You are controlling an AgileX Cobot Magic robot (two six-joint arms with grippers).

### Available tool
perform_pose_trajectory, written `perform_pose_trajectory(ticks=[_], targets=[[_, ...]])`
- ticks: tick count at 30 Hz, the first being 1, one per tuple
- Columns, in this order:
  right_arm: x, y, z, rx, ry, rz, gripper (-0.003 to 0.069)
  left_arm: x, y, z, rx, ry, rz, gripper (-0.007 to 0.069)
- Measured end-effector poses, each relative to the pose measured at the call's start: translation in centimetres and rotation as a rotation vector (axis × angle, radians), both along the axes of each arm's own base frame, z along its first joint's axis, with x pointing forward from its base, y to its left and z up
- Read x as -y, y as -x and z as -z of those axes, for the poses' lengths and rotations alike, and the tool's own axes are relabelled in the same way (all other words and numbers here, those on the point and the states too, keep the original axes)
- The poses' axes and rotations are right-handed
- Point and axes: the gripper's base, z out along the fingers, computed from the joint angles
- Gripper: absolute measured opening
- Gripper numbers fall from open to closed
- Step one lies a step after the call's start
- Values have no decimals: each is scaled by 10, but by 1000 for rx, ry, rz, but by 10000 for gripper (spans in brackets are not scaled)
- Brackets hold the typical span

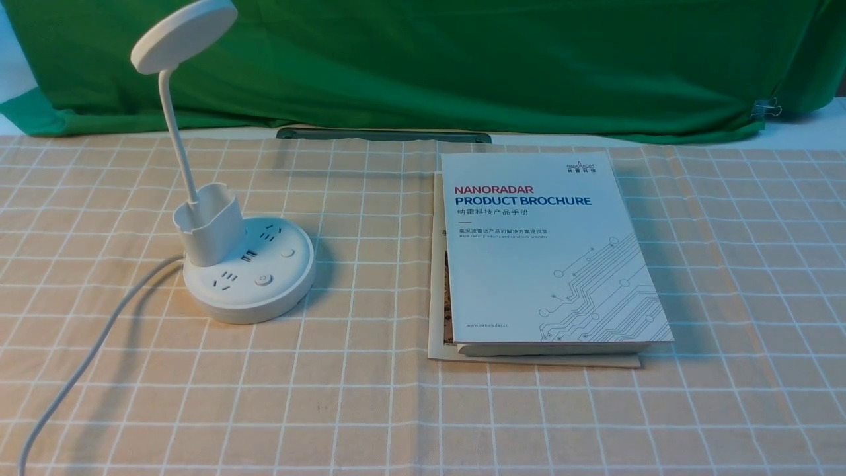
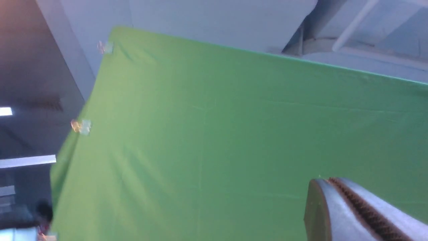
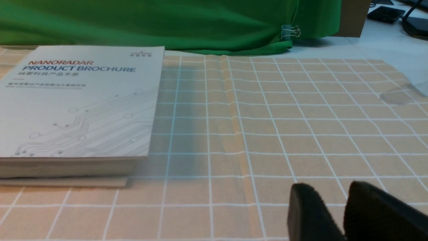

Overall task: Turn on the table lamp on the light coffee tablecloth with your hand.
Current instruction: 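Press the power button on the lamp base to turn the lamp on with the left gripper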

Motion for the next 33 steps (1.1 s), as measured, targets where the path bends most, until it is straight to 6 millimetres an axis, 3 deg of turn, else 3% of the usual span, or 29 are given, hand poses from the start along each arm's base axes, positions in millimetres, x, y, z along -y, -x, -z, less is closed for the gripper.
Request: perform_pose_trajectory(ticks=[4,6,8,13,18,21,26,29,31,33], targets=[[0,0,0,0,0,0,238,1,-6,-69,-241,-11,17,2],[0,0,0,0,0,0,238,3,-22,-81,-370,-17,22,2],[0,0,0,0,0,0,238,6,-51,-80,-558,-21,30,2],[0,0,0,0,0,0,238,22,-126,-22,-1128,23,135,2],[0,0,0,0,0,0,238,43,-169,31,-1454,-32,317,-1],[0,0,0,0,0,0,238,57,-188,56,-1552,-68,367,-4],[0,0,0,0,0,0,240,87,-217,74,-1632,-184,401,-4],[0,0,0,0,0,0,241,112,-251,77,-1638,-300,358,-4],[0,0,0,0,0,0,241,116,-264,79,-1642,-303,327,-4],[0,0,0,0,0,0,241,120,-291,84,-1637,-332,258,-5]])
